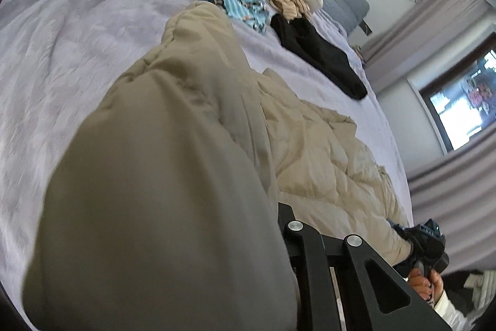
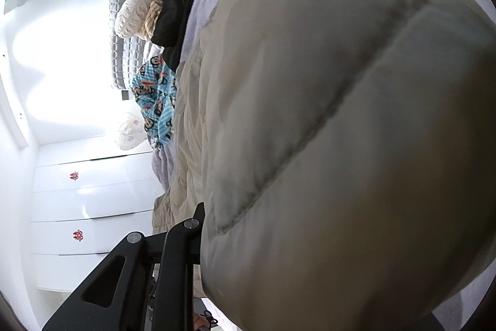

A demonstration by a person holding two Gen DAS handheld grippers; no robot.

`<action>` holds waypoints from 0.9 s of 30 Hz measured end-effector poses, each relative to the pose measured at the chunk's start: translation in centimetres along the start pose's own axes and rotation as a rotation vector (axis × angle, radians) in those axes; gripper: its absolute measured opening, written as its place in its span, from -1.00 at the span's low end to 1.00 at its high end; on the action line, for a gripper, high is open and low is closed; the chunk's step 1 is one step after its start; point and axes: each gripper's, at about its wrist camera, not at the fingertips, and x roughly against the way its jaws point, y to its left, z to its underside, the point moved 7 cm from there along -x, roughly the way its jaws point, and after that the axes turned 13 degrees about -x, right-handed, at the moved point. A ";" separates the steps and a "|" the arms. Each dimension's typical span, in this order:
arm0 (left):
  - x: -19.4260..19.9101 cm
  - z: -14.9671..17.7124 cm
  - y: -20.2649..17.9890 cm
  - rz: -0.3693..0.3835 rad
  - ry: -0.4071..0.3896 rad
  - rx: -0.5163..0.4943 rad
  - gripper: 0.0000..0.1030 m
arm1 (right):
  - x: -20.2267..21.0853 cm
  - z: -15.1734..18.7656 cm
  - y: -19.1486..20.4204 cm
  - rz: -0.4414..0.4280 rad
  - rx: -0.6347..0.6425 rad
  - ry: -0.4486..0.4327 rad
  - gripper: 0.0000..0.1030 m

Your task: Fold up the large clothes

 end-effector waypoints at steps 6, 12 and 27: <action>3.6 6.9 -0.1 0.010 0.060 0.057 -0.66 | 2.7 3.6 -2.4 0.064 -0.027 0.024 -0.52; 5.4 13.0 -0.2 -0.044 0.105 0.080 -0.65 | 5.3 5.9 -5.4 0.087 -0.069 0.057 -0.52; 10.8 16.9 2.8 -0.369 0.155 0.166 -0.12 | 6.8 5.3 -5.7 0.267 -0.027 0.094 -0.09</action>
